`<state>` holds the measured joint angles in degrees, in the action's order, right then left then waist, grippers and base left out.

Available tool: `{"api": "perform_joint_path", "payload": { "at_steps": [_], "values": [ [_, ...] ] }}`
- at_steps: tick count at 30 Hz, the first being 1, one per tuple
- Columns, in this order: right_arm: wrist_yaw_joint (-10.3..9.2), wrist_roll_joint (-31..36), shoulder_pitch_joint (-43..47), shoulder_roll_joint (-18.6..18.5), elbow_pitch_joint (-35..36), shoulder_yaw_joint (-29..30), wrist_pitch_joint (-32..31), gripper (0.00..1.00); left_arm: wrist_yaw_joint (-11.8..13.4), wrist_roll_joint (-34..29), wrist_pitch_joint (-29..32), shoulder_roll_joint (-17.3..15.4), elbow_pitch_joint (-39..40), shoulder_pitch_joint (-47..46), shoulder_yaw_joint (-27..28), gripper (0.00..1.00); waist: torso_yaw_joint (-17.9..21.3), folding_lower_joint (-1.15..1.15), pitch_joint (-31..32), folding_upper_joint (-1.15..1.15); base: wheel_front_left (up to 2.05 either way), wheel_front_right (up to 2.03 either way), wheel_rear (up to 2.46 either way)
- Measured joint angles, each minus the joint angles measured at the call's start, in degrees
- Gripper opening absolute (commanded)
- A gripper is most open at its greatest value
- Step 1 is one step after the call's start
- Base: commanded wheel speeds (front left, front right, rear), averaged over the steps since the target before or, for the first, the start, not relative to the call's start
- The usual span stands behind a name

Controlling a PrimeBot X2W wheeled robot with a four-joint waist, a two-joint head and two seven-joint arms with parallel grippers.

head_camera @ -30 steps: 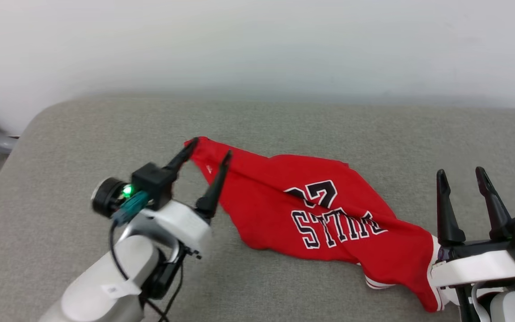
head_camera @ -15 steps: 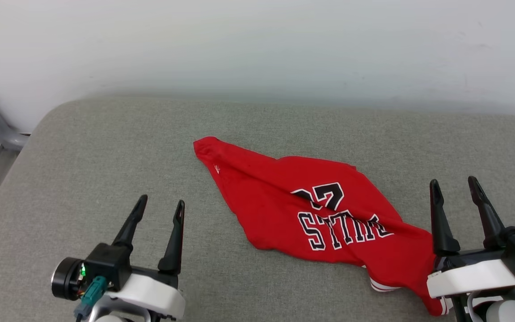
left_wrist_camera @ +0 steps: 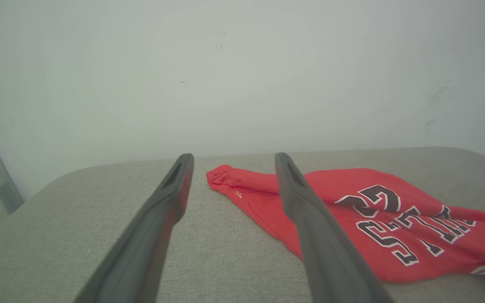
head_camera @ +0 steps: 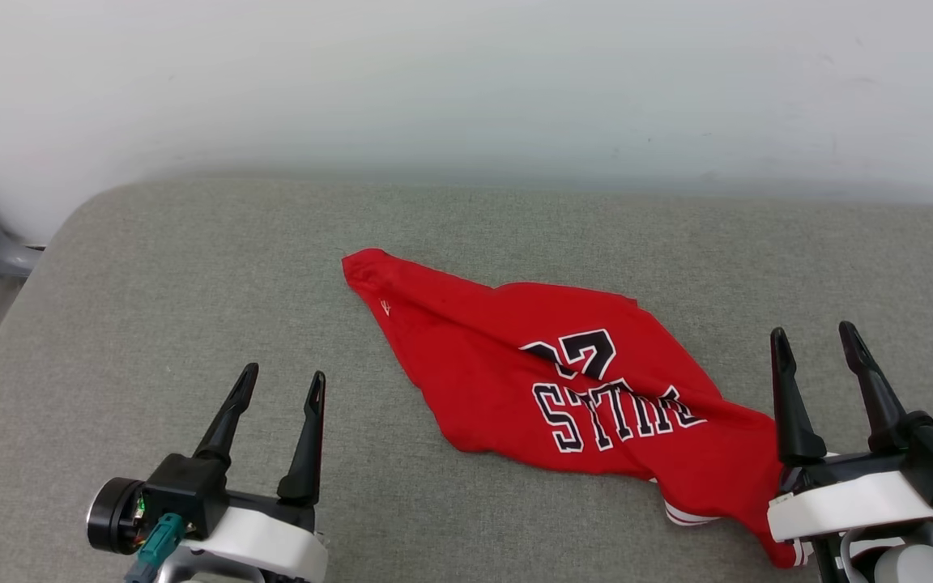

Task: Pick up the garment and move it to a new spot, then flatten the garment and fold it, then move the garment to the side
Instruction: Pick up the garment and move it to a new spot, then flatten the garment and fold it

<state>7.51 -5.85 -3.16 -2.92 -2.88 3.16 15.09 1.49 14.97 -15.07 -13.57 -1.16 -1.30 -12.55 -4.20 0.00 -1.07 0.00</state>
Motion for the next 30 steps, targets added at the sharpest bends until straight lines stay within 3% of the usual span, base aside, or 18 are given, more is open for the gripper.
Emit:
{"api": "perform_joint_path", "payload": {
  "at_steps": [12,15,18,21,30],
  "values": [
    [0.0,-0.7,-0.8,0.0,-3.6,-1.7,-0.1,1.0,-4.9,-4.4,0.0,4.2,-1.8,0.2,3.1,1.0,-1.0,0.0,-1.4,0.0,0.0,0.0,0.0],
    [0.0,-0.2,-3.4,0.0,-4.6,-2.7,-4.2,1.0,-5.5,-4.9,0.0,5.1,-2.0,0.0,3.9,1.0,-1.7,0.0,-2.2,0.0,0.0,0.0,0.0],
    [0.02,1.3,-6.7,-0.8,-5.0,-5.8,-13.0,1.0,-6.1,-5.3,0.0,5.8,-2.0,-0.4,4.4,1.0,-2.4,0.0,-3.6,0.0,0.0,0.0,0.0],
    [0.02,0.2,-10.5,-3.6,-5.5,-8.8,-25.7,1.0,-6.7,-5.9,0.0,6.6,-2.2,-1.1,4.9,1.0,-3.4,0.01,-5.1,0.0,0.0,0.0,0.0],
    [0.02,-11.2,-23.7,-12.0,-5.1,-17.7,-63.5,1.0,-8.1,-6.7,0.0,8.8,-3.2,-3.9,3.8,1.0,-7.0,0.01,-10.2,0.0,0.0,0.0,0.0]
  ]
}}
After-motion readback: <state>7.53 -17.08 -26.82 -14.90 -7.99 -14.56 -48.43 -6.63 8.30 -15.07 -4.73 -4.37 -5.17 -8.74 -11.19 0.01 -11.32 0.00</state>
